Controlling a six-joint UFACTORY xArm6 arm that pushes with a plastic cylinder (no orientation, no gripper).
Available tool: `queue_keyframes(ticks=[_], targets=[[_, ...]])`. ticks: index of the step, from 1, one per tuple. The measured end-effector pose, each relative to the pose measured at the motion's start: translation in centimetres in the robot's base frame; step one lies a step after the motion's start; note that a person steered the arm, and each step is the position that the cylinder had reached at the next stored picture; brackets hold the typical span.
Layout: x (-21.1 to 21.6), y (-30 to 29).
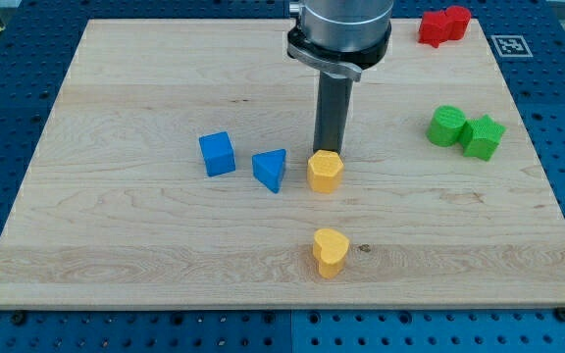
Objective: Push the blue triangle to the up
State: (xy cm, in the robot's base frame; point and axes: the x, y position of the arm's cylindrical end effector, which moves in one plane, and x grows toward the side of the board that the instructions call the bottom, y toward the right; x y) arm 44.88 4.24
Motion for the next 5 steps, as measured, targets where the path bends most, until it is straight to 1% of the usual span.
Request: queue_keyframes(ticks=[1, 2, 3, 4, 5], targets=[[0.7, -0.6], [4.1, -0.6], [6.4, -0.6], [6.5, -0.8], [6.5, -3.7]])
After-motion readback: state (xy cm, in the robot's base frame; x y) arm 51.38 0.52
